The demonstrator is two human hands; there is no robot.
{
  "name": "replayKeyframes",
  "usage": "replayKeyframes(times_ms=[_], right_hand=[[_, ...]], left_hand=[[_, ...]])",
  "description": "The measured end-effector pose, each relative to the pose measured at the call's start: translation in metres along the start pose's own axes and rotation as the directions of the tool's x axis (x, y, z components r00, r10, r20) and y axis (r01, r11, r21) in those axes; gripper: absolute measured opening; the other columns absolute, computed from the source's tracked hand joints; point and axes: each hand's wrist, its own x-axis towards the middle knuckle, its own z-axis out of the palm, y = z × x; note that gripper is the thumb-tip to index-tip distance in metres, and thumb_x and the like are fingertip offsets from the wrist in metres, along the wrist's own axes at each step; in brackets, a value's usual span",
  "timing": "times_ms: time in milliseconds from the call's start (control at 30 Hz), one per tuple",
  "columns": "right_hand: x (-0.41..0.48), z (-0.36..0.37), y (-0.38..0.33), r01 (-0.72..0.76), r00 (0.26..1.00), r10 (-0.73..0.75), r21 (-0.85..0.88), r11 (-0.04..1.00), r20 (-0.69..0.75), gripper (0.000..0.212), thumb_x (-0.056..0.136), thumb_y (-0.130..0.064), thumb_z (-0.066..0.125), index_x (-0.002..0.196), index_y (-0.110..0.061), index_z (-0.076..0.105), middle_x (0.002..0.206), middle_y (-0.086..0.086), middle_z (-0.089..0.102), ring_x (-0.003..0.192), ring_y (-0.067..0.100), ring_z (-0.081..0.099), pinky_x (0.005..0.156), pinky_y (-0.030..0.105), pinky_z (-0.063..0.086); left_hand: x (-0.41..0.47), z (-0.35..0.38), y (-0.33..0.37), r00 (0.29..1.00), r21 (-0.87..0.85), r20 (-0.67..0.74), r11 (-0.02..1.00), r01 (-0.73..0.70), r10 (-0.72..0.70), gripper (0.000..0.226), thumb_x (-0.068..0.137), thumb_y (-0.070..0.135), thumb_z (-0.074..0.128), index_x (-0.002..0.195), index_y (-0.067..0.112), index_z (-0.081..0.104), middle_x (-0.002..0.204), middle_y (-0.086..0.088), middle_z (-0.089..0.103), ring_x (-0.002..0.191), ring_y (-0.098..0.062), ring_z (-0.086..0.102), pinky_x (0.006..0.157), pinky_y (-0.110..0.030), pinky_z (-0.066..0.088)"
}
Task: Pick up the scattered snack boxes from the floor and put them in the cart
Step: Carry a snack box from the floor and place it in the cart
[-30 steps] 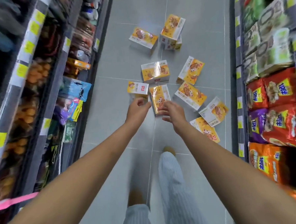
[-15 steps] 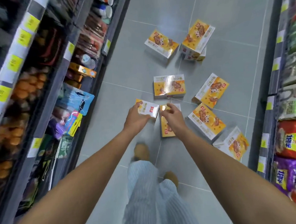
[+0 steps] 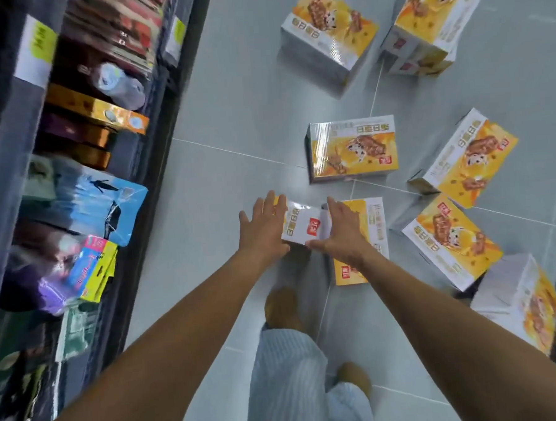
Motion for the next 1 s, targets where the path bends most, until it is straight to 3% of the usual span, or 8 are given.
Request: replayKeyframes(times_ms=[200,333,433,567,667,767,900,1000], right_hand=[[0.036,0.039,0.024,0.045,0.998,-0.054,-0.211,0.976,-0.038,0.111,0.070,-0.038,0.080,0.152,-0.017,0.008,0.157,0.011,0.009,0.144,0.032,0.012,0.115,0.045,0.024],[0.044,0.037,0.025,0.090,0.993,-0.102,-0.178,0.980,-0.061,0.101,0.068,-0.032,0.083,0.146,-0.018,0.021,0.148,0.011,0.024,0.132,0.029,0.032,0.103,0.040,0.040],[0.040,0.029,0.020,0.142,0.985,-0.164,-0.294,0.945,-0.050,0.095,0.065,-0.039,0.083,0.140,-0.017,0.028,0.135,0.010,0.037,0.119,0.027,0.045,0.092,0.039,0.050],[0.017,0.006,0.003,0.225,0.973,-0.230,-0.344,0.912,0.027,0.100,0.067,-0.042,0.080,0.145,-0.016,0.024,0.138,0.010,0.036,0.123,0.028,0.042,0.095,0.040,0.047],[-0.002,-0.006,-0.006,0.252,0.968,-0.238,-0.265,0.931,0.082,0.105,0.070,-0.036,0.079,0.150,-0.014,0.014,0.147,0.008,0.025,0.131,0.028,0.036,0.103,0.040,0.043],[-0.036,-0.021,-0.018,0.202,0.979,-0.200,-0.136,0.970,0.024,0.105,0.075,-0.031,0.079,0.152,-0.012,0.010,0.155,0.006,0.013,0.142,0.027,0.025,0.111,0.037,0.034],[-0.085,-0.038,-0.026,0.072,0.997,-0.072,0.031,0.997,-0.014,0.107,0.079,-0.041,0.074,0.154,-0.011,0.003,0.160,0.006,0.006,0.148,0.023,0.010,0.118,0.037,0.019],[-0.119,-0.046,-0.029,0.000,1.000,0.003,0.115,0.993,-0.019,0.096,0.079,-0.049,0.071,0.151,-0.012,0.019,0.155,0.010,0.022,0.142,0.028,0.026,0.112,0.048,0.034]], left_hand=[[0.046,0.047,-0.011,0.997,0.091,-0.022,0.993,-0.068,0.070,0.097,0.084,0.034,0.066,0.151,0.019,-0.002,0.160,-0.008,-0.005,0.147,-0.034,-0.007,0.114,-0.057,0.014],[0.056,0.049,-0.020,0.970,0.062,-0.167,0.984,-0.169,0.177,0.089,0.077,0.033,0.073,0.147,0.014,0.021,0.150,-0.012,0.025,0.141,-0.035,0.018,0.099,-0.043,0.047],[0.049,0.041,-0.023,0.966,0.039,-0.177,0.982,-0.184,0.188,0.088,0.074,0.036,0.074,0.144,0.014,0.025,0.145,-0.009,0.031,0.136,-0.031,0.024,0.084,-0.036,0.053],[0.019,0.019,-0.027,0.968,0.012,-0.167,0.982,-0.187,0.186,0.089,0.073,0.046,0.073,0.143,0.017,0.025,0.141,-0.007,0.035,0.131,-0.026,0.030,0.085,-0.034,0.051],[-0.002,0.005,-0.028,0.978,-0.039,-0.140,0.986,-0.160,0.153,0.091,0.069,0.052,0.074,0.140,0.017,0.029,0.134,-0.006,0.039,0.124,-0.024,0.037,0.084,-0.034,0.051],[-0.039,-0.018,-0.024,0.990,-0.193,-0.137,0.981,-0.018,-0.009,0.087,0.066,0.056,0.075,0.134,0.017,0.035,0.125,-0.007,0.044,0.116,-0.022,0.045,0.082,-0.032,0.048],[-0.100,-0.039,-0.037,0.950,-0.545,-0.033,0.803,0.242,-0.309,0.072,0.066,0.060,0.074,0.121,0.022,0.047,0.115,-0.003,0.054,0.099,-0.019,0.060,0.078,-0.031,0.055],[-0.148,-0.046,-0.045,0.906,-0.777,0.090,0.539,0.324,-0.414,0.057,0.073,0.054,0.072,0.114,0.019,0.054,0.109,0.002,0.064,0.089,-0.018,0.067,0.071,-0.030,0.057]])
